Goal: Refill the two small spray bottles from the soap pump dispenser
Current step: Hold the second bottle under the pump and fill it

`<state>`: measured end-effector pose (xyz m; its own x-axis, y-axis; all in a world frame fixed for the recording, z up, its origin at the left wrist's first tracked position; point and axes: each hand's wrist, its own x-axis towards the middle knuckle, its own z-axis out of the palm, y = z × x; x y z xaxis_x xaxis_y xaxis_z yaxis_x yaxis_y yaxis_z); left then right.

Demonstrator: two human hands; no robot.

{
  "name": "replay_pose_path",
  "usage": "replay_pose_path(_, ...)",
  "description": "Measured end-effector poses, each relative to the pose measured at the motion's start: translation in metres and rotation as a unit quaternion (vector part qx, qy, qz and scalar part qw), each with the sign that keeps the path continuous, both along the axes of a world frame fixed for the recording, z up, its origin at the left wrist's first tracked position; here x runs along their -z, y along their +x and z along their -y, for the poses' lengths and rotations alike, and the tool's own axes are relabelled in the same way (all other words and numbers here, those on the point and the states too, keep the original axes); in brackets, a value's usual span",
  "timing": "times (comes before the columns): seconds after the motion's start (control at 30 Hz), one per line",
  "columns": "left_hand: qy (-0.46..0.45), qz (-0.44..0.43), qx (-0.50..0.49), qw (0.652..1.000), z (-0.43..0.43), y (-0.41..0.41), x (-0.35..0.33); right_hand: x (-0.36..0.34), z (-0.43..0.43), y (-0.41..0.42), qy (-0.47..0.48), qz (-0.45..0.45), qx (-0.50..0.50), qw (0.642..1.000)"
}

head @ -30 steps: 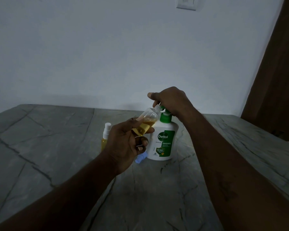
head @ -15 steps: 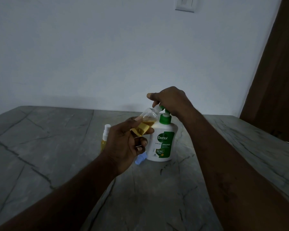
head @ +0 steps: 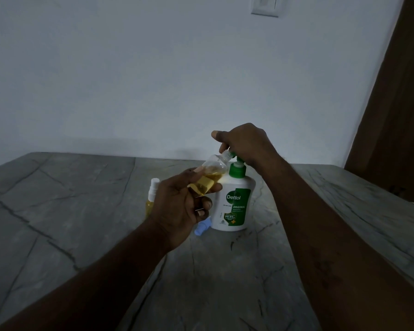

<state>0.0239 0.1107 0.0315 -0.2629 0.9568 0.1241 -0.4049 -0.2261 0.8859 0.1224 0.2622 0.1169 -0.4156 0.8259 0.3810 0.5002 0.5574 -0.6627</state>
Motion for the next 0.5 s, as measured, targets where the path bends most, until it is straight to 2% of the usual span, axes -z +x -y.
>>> replay_pose_path(0.1,0.002,-0.002,0.003,1.0,-0.0003,-0.0006,-0.0006,-0.0015,-0.0008,-0.0016,0.013,0.013,0.004,1.0)
replay_pose_path(0.3,0.002,-0.005,0.001,1.0,-0.0004,-0.0013,0.0,0.0006,0.0022,0.0025,-0.037,-0.019,-0.019,0.999)
replay_pose_path(0.5,-0.001,-0.004,-0.003,1.0,-0.0008,-0.0026,0.0019,0.0027,0.0035,0.0013,-0.077,-0.003,-0.026,0.997)
